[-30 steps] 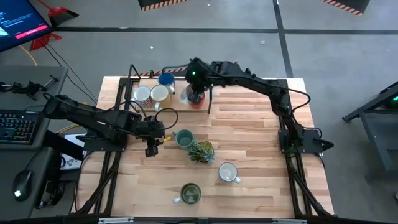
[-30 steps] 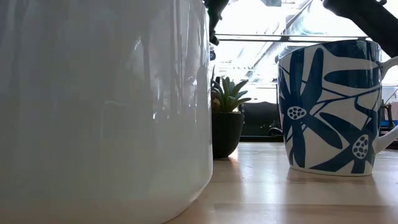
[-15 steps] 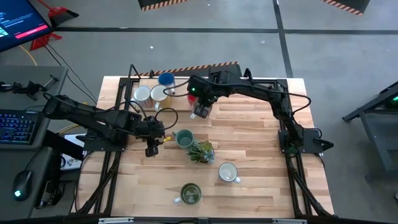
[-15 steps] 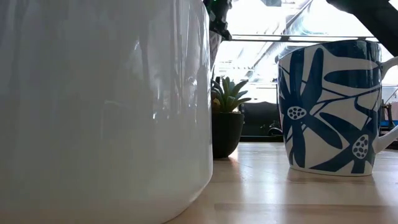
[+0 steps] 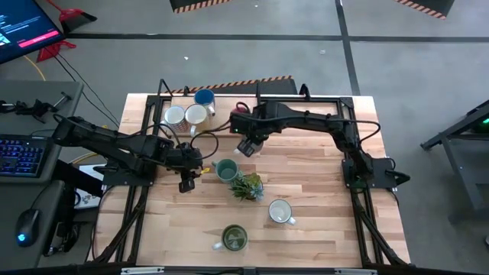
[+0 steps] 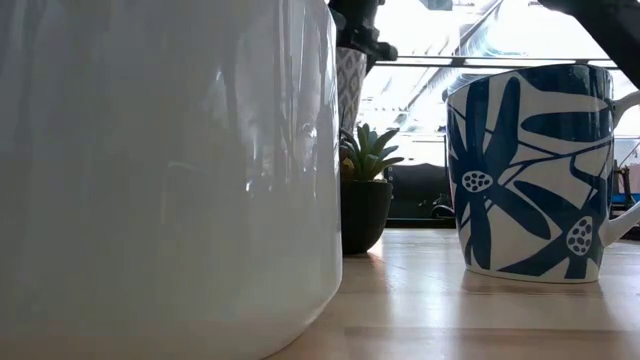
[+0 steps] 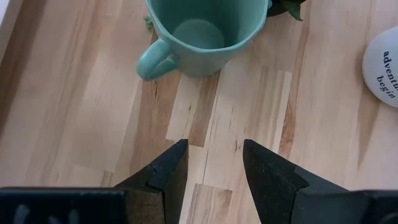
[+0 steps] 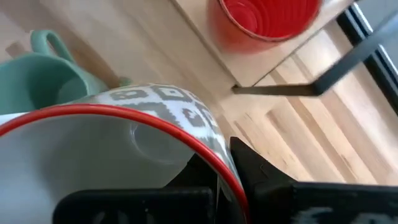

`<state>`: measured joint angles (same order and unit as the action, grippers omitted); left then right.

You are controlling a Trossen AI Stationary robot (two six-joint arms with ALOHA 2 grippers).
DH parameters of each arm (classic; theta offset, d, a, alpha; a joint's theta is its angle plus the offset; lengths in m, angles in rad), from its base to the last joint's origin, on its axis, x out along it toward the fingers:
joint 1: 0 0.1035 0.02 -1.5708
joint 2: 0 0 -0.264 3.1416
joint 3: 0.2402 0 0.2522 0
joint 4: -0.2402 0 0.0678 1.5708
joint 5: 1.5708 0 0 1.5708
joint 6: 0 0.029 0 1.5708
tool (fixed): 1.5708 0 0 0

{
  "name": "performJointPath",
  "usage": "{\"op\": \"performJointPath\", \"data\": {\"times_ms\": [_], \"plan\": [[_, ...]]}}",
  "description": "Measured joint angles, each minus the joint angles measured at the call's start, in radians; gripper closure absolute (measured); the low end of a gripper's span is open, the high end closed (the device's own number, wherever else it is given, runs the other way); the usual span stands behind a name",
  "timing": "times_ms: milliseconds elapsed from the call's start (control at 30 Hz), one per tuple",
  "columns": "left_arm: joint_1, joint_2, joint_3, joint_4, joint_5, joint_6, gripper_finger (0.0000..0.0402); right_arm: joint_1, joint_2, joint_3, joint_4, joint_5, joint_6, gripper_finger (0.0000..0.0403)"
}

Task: Place coffee mugs
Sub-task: Put the gray patterned mug on the shelf

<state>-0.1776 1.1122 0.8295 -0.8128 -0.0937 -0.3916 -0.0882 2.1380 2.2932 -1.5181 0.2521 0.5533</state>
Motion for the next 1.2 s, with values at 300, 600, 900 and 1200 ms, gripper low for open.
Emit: {"op": "performJointPath", "data": {"times_ms": [300, 600, 900, 1200], "plan": [[0.000, 0.000, 0.000, -0.003, 0.000, 0.000, 0.0257, 0.013, -0.001, -0.130, 0.012, -0.017, 0.129, 0.0403], [0.000, 0.000, 0.000, -0.005, 0.005, -0.001, 0.0257, -0.026, -0.006, -0.214, 0.083, -0.091, 0.118, 0.0403], [-0.044, 0.000, 0.001, -0.348, -0.002, -0.033, 0.0257, -0.054, -0.034, -0.215, 0.086, -0.132, 0.104, 0.0403], [-0.197, -0.018, 0.001, -0.360, -0.005, -0.128, 0.0257, -0.053, -0.034, -0.215, 0.124, -0.155, 0.175, 0.0403]]}}
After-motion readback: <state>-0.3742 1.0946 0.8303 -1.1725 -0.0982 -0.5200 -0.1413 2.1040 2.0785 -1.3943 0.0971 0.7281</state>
